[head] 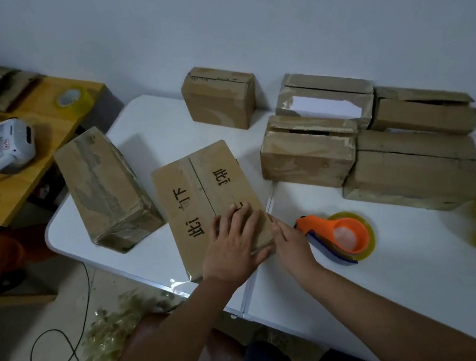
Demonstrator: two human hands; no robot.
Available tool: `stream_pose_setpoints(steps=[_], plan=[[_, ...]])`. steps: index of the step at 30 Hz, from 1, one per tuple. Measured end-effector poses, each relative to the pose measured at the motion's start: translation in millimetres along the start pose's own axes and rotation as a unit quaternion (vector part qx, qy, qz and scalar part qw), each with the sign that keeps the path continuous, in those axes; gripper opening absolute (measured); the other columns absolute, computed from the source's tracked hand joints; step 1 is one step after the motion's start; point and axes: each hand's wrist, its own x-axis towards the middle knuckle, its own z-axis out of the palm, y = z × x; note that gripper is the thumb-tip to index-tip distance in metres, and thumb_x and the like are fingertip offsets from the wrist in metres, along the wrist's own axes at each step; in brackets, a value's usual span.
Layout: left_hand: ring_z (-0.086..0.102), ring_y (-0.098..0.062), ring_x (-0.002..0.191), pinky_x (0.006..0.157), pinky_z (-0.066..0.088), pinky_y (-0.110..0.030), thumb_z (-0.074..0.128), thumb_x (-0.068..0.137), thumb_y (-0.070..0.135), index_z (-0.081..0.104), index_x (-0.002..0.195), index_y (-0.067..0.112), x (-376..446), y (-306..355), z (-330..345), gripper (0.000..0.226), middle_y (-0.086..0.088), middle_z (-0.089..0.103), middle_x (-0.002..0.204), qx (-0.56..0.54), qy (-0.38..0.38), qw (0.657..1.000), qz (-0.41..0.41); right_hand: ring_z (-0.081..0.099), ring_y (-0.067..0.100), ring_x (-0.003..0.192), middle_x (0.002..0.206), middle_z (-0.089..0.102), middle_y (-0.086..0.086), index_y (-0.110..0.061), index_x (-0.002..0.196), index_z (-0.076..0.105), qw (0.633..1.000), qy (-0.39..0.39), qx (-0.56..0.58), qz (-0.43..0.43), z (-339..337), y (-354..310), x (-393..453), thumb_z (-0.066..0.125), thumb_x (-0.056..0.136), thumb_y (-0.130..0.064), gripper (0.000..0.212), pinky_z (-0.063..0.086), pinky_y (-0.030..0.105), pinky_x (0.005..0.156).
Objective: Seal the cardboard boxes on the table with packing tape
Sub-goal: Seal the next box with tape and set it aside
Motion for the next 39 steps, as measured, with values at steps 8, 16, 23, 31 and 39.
stream_pose_setpoints(steps=[8,16,23,31,39], plan=[[0.034,-0.022,0.138,0.111,0.027,-0.045,0.039,0.089,0.074,0.041,0.146,0.031,-5.3,21.9,-11.9,0.071,0.003,0.04,0.15,-0.122,-0.029,0.99,0.065,0.058,0.016,0.113,0.126,0.061,0.001,-0.017,0.14,0.05,0.997,0.052,-0.05,-0.028,-24.2,23.3,-32.7,0.037,0.105,-0.022,0.037,0.045,0.017,0.085],[0.06,0.0,0.104,0.081,0.049,-0.022,0.056,0.099,0.036,0.066,0.108,0.043,-10.7,-52.3,-56.6,0.016,0.023,0.065,0.11,-0.554,0.072,0.776,-0.292,0.019,0.017,0.146,0.159,0.024,-0.003,-0.021,0.148,0.032,0.905,-0.014,-0.34,-0.255,-22.1,-3.4,-36.0,0.046,0.1,-0.04,0.053,0.021,0.038,0.119],[0.056,-0.017,0.12,0.102,0.039,-0.033,0.043,0.104,0.038,0.063,0.119,0.016,-94.6,-67.9,-9.6,0.033,0.001,0.065,0.124,-0.737,0.008,0.439,-0.514,-0.011,0.029,0.149,0.163,-0.012,-0.005,-0.037,0.154,-0.007,0.704,-0.136,-0.591,-0.37,15.7,-19.5,-8.2,0.03,0.089,-0.074,0.083,-0.004,0.053,0.12],[0.07,-0.014,0.102,0.089,0.049,-0.03,0.047,0.094,0.06,0.074,0.109,0.017,-121.9,-50.9,8.8,0.053,0.0,0.074,0.106,-0.791,0.022,0.398,-0.464,0.011,0.034,0.149,0.163,0.009,0.001,-0.034,0.156,0.005,0.671,-0.105,-0.633,-0.372,25.0,-7.1,-4.1,0.017,0.091,-0.072,0.075,0.019,0.056,0.116],[0.069,-0.016,0.094,0.086,0.052,-0.027,0.079,0.072,0.044,0.077,0.093,0.02,-127.0,-47.6,11.8,0.032,0.004,0.071,0.085,-0.77,0.083,0.474,-0.42,0.012,0.03,0.149,0.163,0.013,-0.006,-0.039,0.154,0.009,0.689,-0.088,-0.614,-0.374,26.1,-4.2,-1.9,0.027,0.091,-0.073,0.074,0.014,0.052,0.119]])
